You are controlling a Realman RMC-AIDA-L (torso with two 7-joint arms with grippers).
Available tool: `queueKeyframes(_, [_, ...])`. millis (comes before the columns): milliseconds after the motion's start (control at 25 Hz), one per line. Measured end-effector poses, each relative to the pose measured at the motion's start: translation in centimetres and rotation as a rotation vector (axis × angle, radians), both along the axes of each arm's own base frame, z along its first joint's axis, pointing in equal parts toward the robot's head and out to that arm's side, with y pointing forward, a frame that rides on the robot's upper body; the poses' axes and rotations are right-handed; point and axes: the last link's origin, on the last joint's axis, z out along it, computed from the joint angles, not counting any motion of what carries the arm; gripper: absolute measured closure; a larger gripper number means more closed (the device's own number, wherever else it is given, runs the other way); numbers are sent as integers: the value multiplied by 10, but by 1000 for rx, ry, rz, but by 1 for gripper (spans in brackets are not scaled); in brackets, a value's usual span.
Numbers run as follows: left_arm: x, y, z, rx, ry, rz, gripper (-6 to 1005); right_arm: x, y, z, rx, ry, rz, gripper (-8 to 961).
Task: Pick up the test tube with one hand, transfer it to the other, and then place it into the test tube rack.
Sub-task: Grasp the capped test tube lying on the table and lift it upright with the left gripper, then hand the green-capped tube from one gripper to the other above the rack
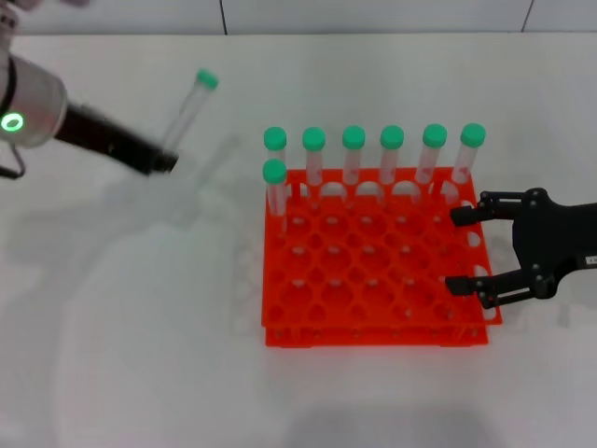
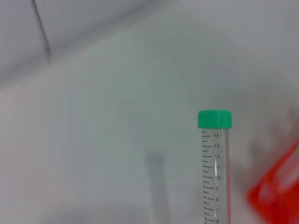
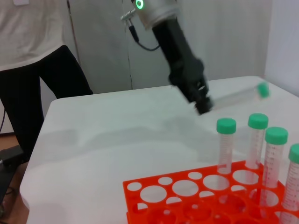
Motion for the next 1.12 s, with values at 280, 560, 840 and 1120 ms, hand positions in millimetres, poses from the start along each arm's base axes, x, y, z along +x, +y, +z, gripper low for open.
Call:
queueKeyframes(280, [6,-4,6,159,-246,-350,795,1,-2,0,3,11,-7,85])
queueKeyframes(560, [1,-9,-6,238,-487,-515,789,4,-5,-1,0,16,-12,84])
queueKeyframes(840, [5,-14,-29,123,-650,-620,783,4,-8,-2,2,36,-8,85])
queueKeyframes(1120, [9,2,-35,-83,-693,-550,778,4,-9,-3,2,45,-5,84])
